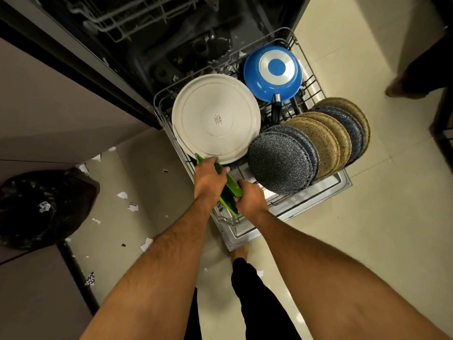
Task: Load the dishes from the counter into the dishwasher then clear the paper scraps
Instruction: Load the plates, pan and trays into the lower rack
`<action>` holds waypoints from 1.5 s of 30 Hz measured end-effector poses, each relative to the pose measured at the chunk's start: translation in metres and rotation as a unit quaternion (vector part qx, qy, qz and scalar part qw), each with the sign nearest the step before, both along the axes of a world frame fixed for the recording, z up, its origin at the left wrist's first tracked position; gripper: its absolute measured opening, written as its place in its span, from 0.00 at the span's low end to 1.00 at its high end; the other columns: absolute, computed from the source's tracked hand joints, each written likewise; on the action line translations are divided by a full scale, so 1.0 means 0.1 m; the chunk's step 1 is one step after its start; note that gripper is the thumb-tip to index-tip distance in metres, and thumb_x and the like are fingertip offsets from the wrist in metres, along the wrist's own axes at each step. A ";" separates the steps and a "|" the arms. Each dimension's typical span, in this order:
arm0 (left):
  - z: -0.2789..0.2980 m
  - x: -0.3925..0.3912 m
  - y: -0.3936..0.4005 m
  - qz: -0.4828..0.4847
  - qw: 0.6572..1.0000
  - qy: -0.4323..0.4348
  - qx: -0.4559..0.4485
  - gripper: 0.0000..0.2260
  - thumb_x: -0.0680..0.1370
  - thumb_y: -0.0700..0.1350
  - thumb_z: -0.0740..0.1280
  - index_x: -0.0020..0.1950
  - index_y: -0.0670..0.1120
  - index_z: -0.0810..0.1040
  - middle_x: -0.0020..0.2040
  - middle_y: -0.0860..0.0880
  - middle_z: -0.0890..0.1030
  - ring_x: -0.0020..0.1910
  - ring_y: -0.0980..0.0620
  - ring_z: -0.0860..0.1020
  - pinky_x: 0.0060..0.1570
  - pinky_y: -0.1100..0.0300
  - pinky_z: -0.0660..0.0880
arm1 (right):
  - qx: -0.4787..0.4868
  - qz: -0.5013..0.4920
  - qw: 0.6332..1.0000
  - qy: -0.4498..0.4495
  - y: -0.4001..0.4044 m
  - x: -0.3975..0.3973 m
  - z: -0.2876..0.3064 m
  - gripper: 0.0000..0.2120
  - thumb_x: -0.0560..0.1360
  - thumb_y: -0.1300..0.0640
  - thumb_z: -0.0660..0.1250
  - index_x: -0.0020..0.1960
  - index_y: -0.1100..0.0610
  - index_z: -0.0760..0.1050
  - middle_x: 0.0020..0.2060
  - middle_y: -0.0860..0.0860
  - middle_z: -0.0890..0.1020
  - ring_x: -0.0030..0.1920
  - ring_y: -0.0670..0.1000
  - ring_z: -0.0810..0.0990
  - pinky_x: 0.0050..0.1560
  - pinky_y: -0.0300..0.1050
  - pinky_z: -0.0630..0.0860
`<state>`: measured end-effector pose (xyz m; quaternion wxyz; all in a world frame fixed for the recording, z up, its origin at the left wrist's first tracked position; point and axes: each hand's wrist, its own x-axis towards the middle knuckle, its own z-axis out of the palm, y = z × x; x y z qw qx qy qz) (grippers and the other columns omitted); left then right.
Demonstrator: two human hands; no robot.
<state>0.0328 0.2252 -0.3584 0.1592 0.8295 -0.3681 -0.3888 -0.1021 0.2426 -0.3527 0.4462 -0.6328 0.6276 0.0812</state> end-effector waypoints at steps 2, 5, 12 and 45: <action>-0.03 -0.02 0.02 -0.019 1.000 -0.001 0.007 0.20 0.75 0.49 0.75 0.65 0.43 0.79 0.59 0.43 0.82 0.58 0.44 0.80 0.60 0.48 0.79 | 0.009 -0.010 1.000 0.017 -0.01 -0.02 -0.05 0.17 0.71 0.69 0.67 0.58 0.59 0.77 0.51 0.62 0.84 0.54 0.63 0.82 0.51 0.49 0.76; -0.04 -0.03 0.02 -0.028 1.000 -0.005 0.009 0.20 0.76 0.48 0.74 0.66 0.43 0.79 0.59 0.43 0.81 0.58 0.44 0.80 0.59 0.48 0.79 | 0.023 -0.010 0.999 0.029 -0.03 -0.02 -0.11 0.18 0.71 0.69 0.66 0.60 0.59 0.77 0.52 0.62 0.83 0.55 0.64 0.82 0.54 0.53 0.79; 0.00 -0.02 0.06 -0.017 0.999 -0.011 -0.029 0.14 0.78 0.42 0.68 0.64 0.44 0.80 0.58 0.45 0.82 0.57 0.46 0.80 0.58 0.49 0.80 | 0.007 -0.042 0.999 0.015 -0.06 0.01 -0.14 0.17 0.71 0.65 0.70 0.59 0.59 0.74 0.49 0.60 0.83 0.51 0.63 0.83 0.49 0.51 0.79; 3.23 2.41 0.71 0.070 0.961 -0.171 -0.203 0.24 0.82 0.49 0.65 0.74 0.39 0.70 0.70 0.40 0.75 0.70 0.42 0.71 0.71 0.49 0.67 | -0.275 0.122 0.953 -0.043 -0.39 2.17 3.26 0.26 0.81 0.52 0.66 0.75 0.59 0.64 0.70 0.58 0.71 0.70 0.60 0.67 0.71 0.53 0.67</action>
